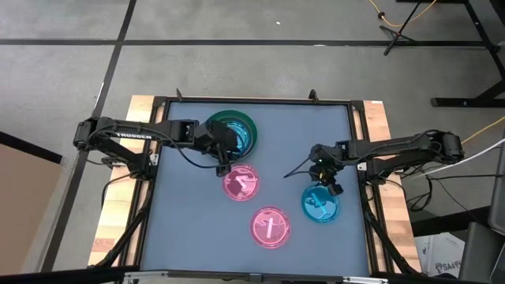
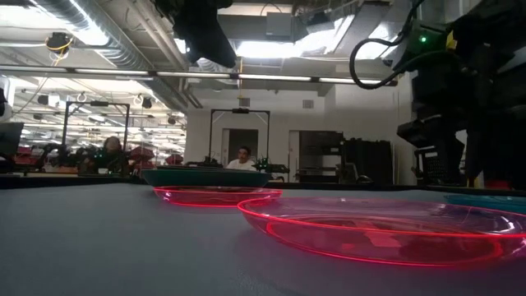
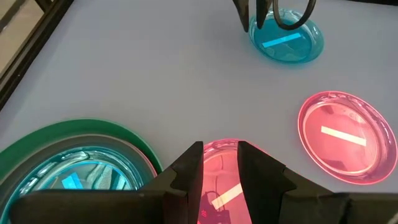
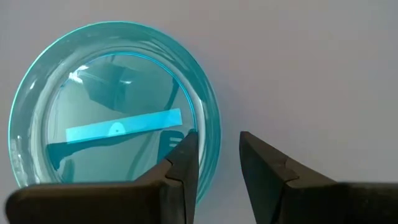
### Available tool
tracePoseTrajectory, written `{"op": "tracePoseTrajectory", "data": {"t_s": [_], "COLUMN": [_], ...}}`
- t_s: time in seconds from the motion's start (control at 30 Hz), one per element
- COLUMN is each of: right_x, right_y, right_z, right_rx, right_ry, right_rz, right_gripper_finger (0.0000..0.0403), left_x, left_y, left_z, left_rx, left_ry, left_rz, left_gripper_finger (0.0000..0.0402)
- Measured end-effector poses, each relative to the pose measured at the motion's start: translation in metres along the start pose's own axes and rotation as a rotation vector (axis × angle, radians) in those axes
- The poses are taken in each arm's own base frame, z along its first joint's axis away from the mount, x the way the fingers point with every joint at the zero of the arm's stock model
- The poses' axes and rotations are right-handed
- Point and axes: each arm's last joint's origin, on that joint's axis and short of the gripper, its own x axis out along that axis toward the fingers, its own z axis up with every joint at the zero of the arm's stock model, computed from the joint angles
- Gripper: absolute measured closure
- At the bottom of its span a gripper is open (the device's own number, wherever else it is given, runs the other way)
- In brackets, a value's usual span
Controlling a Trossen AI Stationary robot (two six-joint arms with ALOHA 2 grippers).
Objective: Stack plastic plates
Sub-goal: Stack the blue plate on the other blue plate
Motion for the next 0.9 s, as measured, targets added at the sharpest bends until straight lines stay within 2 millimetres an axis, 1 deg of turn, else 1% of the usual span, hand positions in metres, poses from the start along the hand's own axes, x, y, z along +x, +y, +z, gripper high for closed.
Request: {"op": "tracePoseTrajectory", "data": {"t_s": [0.17,0.6,0.9], "right_x": [0.004,0.028,0.031], "right_y": [-0.002,-0.009,-0.009], "right_z": [0.000,-0.003,-0.003], "right_rx": [0.006,0.025,0.030], "right_ry": [0.016,0.114,0.109], "right_rz": [0.007,0.053,0.079], "right_gripper_finger": [0.0297,0.0297,0.0298], "left_x": [0.000,0.000,0.000], "left_y": [0.000,0.000,0.000], "left_z": [0.000,0.000,0.000], "left_rx": [0.000,0.000,0.000], "left_ry": [0.000,0.000,0.000], "left_rz": [0.000,0.000,0.000], "left_gripper_finger": [0.0310,0.0310,0.0310]}}
